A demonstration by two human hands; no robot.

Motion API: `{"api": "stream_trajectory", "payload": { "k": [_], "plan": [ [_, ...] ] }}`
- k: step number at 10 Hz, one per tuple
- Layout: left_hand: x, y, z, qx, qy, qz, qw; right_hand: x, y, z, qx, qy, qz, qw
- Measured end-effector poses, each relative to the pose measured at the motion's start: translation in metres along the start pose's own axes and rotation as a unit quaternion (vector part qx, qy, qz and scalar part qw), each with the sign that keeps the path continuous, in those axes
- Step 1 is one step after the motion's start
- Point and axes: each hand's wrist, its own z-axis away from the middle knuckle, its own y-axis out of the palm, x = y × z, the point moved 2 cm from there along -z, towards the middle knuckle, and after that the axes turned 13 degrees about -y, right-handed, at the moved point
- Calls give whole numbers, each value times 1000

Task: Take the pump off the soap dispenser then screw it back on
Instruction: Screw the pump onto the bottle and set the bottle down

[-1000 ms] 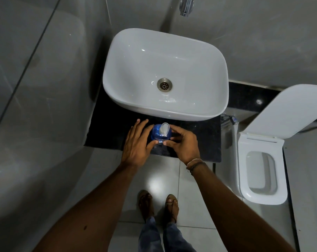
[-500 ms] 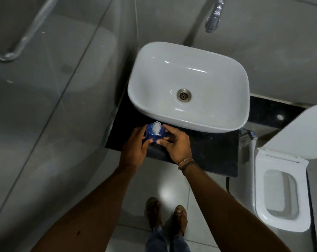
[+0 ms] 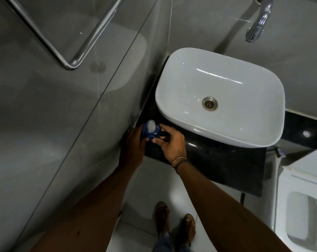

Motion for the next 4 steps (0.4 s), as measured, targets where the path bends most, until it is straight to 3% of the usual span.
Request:
{"api": "stream_trajectory", "payload": {
  "k": [4],
  "plan": [
    [1, 1, 14, -11, -43, 3, 999, -3, -3, 7, 18, 14, 2, 1000]
  ]
}}
